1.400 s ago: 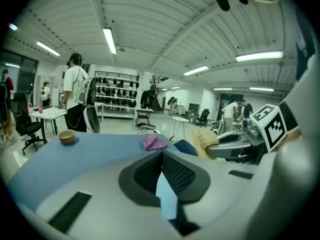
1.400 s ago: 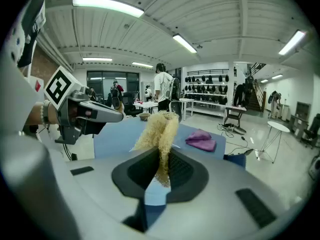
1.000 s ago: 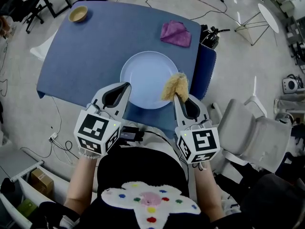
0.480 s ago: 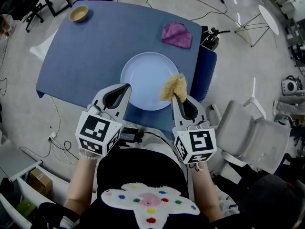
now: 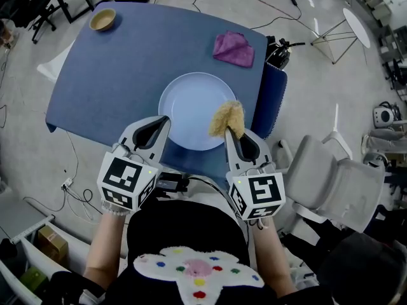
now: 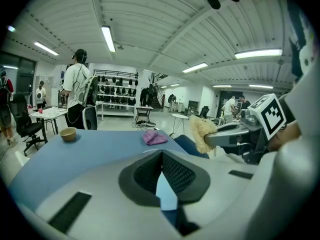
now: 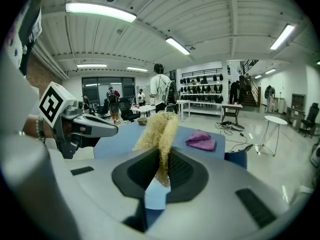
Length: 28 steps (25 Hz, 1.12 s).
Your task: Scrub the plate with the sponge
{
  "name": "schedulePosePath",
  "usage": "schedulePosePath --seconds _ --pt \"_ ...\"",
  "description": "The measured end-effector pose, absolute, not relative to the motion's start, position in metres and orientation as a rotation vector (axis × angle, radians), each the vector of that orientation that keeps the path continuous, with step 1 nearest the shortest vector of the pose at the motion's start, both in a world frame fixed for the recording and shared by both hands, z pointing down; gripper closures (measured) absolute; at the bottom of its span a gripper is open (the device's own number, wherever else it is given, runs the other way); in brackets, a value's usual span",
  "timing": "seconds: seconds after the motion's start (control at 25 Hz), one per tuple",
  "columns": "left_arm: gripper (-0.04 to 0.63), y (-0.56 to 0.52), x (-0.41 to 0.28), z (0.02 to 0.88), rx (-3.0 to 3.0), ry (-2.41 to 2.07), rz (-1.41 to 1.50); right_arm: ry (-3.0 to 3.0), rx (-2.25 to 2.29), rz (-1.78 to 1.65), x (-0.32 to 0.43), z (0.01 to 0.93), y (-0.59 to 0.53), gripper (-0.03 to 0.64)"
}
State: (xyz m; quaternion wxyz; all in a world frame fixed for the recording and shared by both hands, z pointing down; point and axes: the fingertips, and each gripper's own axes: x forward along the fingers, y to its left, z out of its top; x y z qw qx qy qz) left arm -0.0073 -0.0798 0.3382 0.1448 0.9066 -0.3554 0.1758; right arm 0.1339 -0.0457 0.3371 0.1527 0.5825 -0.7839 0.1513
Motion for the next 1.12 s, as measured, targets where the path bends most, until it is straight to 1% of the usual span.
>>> schedulePosePath --seconds 1.12 --pt "0.586 -0.0805 -0.0050 0.3404 2.603 -1.040 0.494 -2.216 1.658 0.420 0.1385 0.3449 -0.0479 0.577"
